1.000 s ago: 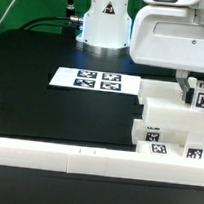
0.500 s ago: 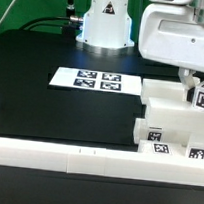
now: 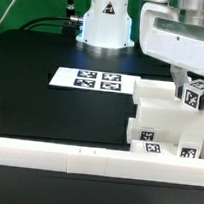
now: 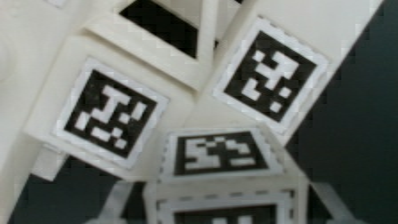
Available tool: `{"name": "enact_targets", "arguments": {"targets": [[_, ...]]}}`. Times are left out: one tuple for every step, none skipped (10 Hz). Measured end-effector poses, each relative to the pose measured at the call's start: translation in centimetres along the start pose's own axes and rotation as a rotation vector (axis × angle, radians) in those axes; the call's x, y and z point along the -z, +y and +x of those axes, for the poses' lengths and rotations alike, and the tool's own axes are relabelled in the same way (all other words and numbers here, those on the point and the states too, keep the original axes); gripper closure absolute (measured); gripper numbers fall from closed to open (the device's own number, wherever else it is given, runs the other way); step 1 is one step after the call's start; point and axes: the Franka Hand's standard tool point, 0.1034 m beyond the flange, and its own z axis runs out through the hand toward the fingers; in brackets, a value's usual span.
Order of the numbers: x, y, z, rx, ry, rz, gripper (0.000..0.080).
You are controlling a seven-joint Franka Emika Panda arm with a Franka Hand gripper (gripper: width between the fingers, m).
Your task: Assemble chair
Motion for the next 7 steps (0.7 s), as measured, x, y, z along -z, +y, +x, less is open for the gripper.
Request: {"name": "enact_targets", "arguments": {"targets": [[0.01, -0.04, -0.06, -0.063, -0.001, 0.000, 0.0518], [0.01, -0.05, -0.09, -0.110, -0.002, 0.001, 0.0517], [0.01, -0.06, -0.11, -0.173, -0.002, 0.001, 0.0517], [0.04, -0.05, -0.09, -0.209, -0.007, 0.003, 0.0517], [0.07, 0.11, -0.05, -0.313, -0.038, 0.010, 0.0517], [0.03, 0.40, 0.04, -0.388, -0.052, 0.002, 0.0517], [0.01, 0.49, -0.01, -0.459, -0.060, 0.002, 0.0517]]}}
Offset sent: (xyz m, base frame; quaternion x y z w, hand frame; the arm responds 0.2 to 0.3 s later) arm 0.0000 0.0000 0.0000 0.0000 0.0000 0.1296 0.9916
